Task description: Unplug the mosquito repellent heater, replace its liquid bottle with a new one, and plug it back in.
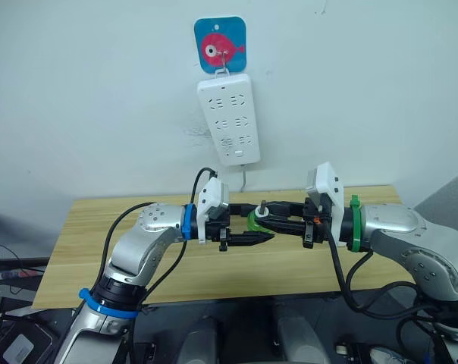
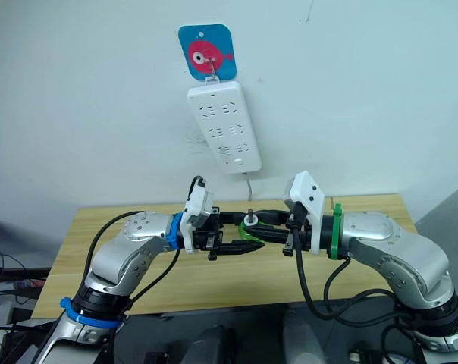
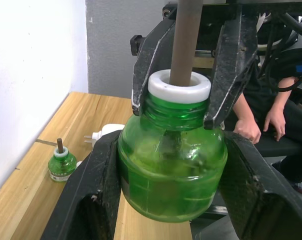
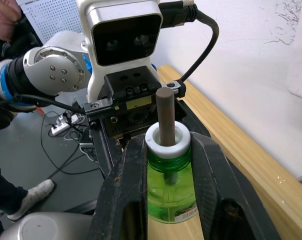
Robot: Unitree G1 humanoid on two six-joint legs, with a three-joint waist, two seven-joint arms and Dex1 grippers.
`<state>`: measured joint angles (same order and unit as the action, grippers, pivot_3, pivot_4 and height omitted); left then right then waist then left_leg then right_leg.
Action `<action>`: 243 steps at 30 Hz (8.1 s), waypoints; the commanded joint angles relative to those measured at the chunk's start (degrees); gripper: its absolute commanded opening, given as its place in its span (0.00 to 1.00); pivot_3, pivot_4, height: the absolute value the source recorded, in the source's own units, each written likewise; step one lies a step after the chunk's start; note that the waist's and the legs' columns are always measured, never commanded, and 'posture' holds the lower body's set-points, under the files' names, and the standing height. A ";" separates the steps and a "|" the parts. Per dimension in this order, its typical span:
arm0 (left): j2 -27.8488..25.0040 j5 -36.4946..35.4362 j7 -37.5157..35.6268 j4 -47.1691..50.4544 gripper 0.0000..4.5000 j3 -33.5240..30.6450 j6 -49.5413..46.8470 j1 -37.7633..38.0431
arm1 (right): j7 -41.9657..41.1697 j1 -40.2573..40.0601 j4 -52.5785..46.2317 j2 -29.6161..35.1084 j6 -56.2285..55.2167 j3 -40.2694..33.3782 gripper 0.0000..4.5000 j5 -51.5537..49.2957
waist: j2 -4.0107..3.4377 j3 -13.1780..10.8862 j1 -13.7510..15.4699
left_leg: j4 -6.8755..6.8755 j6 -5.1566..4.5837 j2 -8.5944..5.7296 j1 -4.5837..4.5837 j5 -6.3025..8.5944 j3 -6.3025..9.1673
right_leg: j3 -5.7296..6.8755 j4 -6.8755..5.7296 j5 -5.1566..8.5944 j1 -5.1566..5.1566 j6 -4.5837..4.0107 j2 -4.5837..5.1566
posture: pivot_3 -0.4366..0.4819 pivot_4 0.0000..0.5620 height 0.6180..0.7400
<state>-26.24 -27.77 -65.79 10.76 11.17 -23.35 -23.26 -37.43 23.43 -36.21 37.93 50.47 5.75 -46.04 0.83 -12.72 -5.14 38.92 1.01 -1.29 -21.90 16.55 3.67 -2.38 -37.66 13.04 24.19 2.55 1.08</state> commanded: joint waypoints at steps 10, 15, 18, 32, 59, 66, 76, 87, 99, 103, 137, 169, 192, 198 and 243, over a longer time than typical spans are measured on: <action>0.01 -3.01 -0.07 0.62 0.88 -1.55 -1.95 0.18 | -0.13 -2.24 -0.89 0.31 -1.03 -4.84 0.18 -1.25 | 0.01 0.04 0.01 | 0.01 0.00 0.00 0.00 0.00 0.00 | 0.00 -0.02 0.00 0.00 0.00 0.00 | 0.27 0.27 1.00; -1.19 -5.82 2.08 0.00 1.00 -4.09 -7.20 2.25 | 7.47 -4.12 2.64 -3.05 2.23 -15.47 0.18 -10.57 | 0.07 0.12 -0.01 | 0.02 0.00 0.01 0.02 0.00 0.00 | -0.01 -0.07 -0.01 0.00 0.00 0.00 | 0.27 0.27 1.00; 0.20 -8.77 7.56 1.64 1.00 -6.86 -12.62 3.49 | 14.46 -5.86 5.95 -5.52 4.08 -23.16 0.18 -19.05 | 0.07 0.14 0.01 | 0.02 0.00 0.02 0.02 0.00 0.00 | -0.03 -0.11 -0.01 0.01 -0.01 0.01 | 0.26 0.27 1.00; 15.04 -39.52 33.54 1.70 1.00 -18.48 -40.36 -3.75 | 44.49 -10.68 7.23 -17.10 -5.68 -27.31 0.18 -54.49 | 0.03 0.22 -0.94 | 0.04 0.00 0.03 0.03 0.00 -0.02 | -0.09 -0.27 -0.02 0.01 0.01 0.00 | 0.25 0.29 1.00; 25.83 -49.04 50.33 -4.20 1.00 -19.47 -36.15 -10.49 | 51.56 -11.53 3.21 -14.34 -15.90 -17.40 0.18 -62.36 | 0.06 0.27 -1.32 | 0.06 0.01 -0.02 0.02 -0.01 -0.37 | -0.17 -0.23 -0.01 0.01 0.01 -0.10 | 0.25 0.28 1.00; 26.01 -51.48 50.46 -5.08 1.00 -19.45 -37.11 -10.67 | 50.79 -11.35 3.14 -13.63 -15.95 -16.85 0.18 -62.61 | 0.06 0.27 -1.34 | 0.05 0.00 -0.02 0.02 -0.01 -0.46 | -0.17 -0.22 -0.01 0.01 0.01 -0.12 | 0.24 0.28 1.00; 26.06 -54.67 51.78 -5.75 0.52 -19.22 -37.60 -9.62 | 50.66 -11.29 2.06 -13.86 -16.79 -15.88 0.18 -63.64 | 0.07 0.28 -1.34 | 0.06 0.01 -0.02 0.01 -0.01 -0.47 | -0.18 -0.21 -0.01 0.01 0.02 -0.12 | 0.24 0.28 1.00; 25.60 -55.15 52.21 -5.30 0.52 -19.45 -36.87 -9.06 | 49.69 -12.33 1.56 -13.89 -17.05 -15.76 0.18 -64.76 | 0.07 0.30 -1.33 | 0.06 0.01 -0.02 0.01 -0.01 -0.48 | -0.19 -0.21 -0.01 0.01 0.02 -0.12 | 0.25 0.28 1.00; 24.60 -56.01 53.64 -4.07 0.52 -20.03 -35.15 -7.02 | 49.64 -17.93 4.99 -10.70 -18.62 -21.75 0.86 -60.27 | 0.07 0.31 -1.03 | 0.06 0.00 -0.02 0.00 -0.01 -0.47 | -0.19 -0.19 -0.01 0.00 0.02 -0.12 | 0.27 0.30 1.00; 21.93 -53.29 52.67 -4.04 0.52 -19.95 -34.70 -6.30 | 47.51 -23.31 5.91 0.46 -14.47 -25.53 1.00 -48.28 | 0.05 0.31 -0.78 | 0.06 0.00 -0.07 -0.01 0.00 -0.56 | -0.27 -0.13 0.00 0.00 0.02 -0.10 | 0.27 0.33 1.00; 4.76 -27.29 28.23 10.02 0.52 -9.27 -25.86 9.79 | 17.65 15.94 53.75 5.52 20.77 8.40 1.00 19.99 | 0.68 -2.13 0.47 | -0.01 -0.19 0.02 -0.02 0.11 -0.61 | -0.99 0.04 0.00 0.19 0.01 0.07 | 0.38 0.51 1.00; 0.50 -33.98 20.51 4.09 0.52 -14.30 -32.66 4.11 | -7.04 1.39 16.33 14.74 32.79 -23.05 0.66 5.13 | 0.51 -2.31 0.99 | -0.02 -0.17 0.02 -0.34 0.12 0.00 | -0.01 0.12 0.02 0.23 0.07 0.09 | 0.33 0.35 1.00; -6.18 -43.11 11.36 -4.79 0.52 -17.10 -47.94 -12.90 | 18.90 1.07 5.95 2.78 23.66 -29.88 0.66 -44.98 | 0.46 -1.95 0.13 | 0.13 0.18 -0.04 -0.95 -0.10 -0.12 | -0.12 -0.33 -0.01 1.05 0.04 0.25 | 0.30 0.29 1.00; -5.98 -42.60 11.37 -4.02 0.52 -16.72 -47.70 -12.50 | 20.84 0.66 6.41 6.44 18.77 -26.01 0.66 -49.04 | 0.45 -1.92 0.15 | 0.13 0.13 -0.03 -0.95 -0.07 -0.13 | -0.11 -0.34 -0.01 1.06 0.03 0.25 | 0.30 0.29 1.00; -4.64 -43.23 9.67 -3.20 0.52 -15.48 -49.19 -13.10 | 19.63 -3.86 5.60 18.73 7.31 -18.28 0.66 -58.06 | 0.47 -1.72 0.25 | 1.04 0.00 -0.05 -0.97 -0.02 -0.24 | -0.17 -1.07 -0.03 1.03 0.02 0.04 | 0.29 0.30 1.00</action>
<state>-31.16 -69.78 -54.86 5.46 -4.34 -72.50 -35.42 -17.57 18.69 -29.02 56.27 59.23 -11.89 -103.92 1.30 -14.45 -4.89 39.96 1.01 -1.33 -22.87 16.53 3.44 -2.55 -38.75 13.01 25.22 2.58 1.11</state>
